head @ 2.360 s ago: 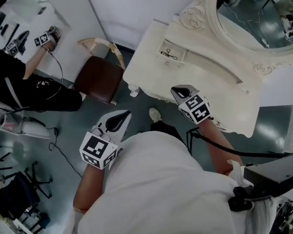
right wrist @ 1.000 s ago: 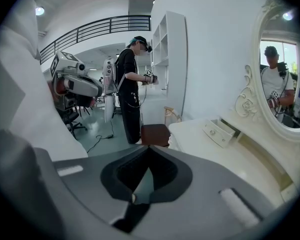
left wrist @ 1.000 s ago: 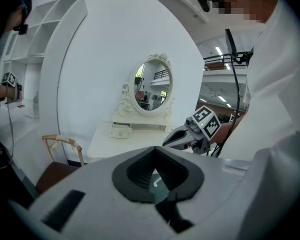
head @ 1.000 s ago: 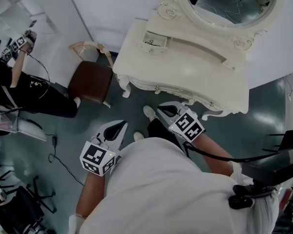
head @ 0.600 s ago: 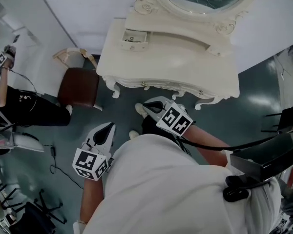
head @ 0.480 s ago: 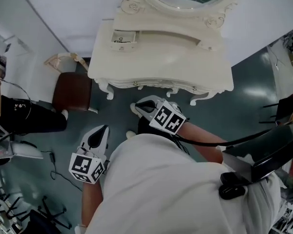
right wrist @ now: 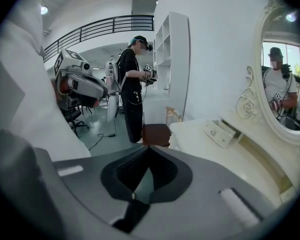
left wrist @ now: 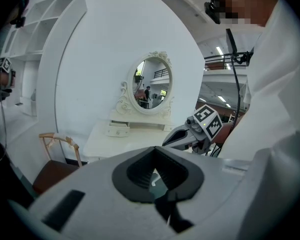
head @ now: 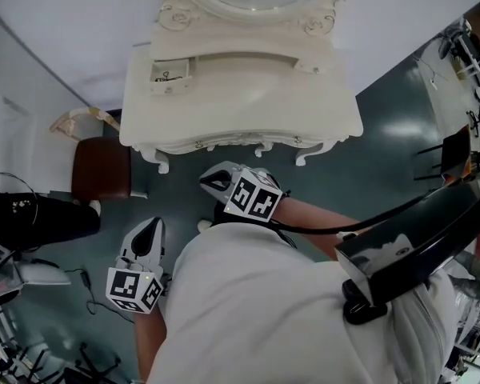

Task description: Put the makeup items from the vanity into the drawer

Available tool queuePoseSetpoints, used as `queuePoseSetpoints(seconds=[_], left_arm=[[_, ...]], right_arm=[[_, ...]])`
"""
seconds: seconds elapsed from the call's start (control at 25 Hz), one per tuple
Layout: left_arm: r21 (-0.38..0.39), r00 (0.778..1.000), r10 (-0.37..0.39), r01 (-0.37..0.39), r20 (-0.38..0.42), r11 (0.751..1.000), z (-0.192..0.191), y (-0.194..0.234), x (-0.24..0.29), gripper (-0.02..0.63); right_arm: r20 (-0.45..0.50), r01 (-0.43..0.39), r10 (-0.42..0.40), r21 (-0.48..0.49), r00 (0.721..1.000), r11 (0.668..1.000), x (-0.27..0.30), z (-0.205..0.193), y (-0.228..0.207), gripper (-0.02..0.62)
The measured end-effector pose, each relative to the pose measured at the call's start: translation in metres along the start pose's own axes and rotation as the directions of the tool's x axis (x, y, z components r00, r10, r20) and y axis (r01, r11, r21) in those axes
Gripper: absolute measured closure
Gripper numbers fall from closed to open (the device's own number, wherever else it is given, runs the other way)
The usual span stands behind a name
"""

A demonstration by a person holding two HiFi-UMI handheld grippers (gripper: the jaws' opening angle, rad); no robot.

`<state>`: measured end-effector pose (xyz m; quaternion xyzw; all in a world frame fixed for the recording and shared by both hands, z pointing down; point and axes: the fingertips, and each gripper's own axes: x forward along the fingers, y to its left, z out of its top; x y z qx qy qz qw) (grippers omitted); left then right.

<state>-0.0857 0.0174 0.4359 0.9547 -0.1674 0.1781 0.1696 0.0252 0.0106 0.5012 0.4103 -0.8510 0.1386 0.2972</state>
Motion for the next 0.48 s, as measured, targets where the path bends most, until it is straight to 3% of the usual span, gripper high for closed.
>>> queuePoseSetpoints(seconds=[0.48], left_arm=[[-0.006,1.0,-0.005,0.005,-0.014,1.0,0.018,0.018,0.026,0.604]], right_arm=[[-0.005,-0.012,0.012,0.005,1.0,1.0,0.009,0.007,-0.031,0.595]])
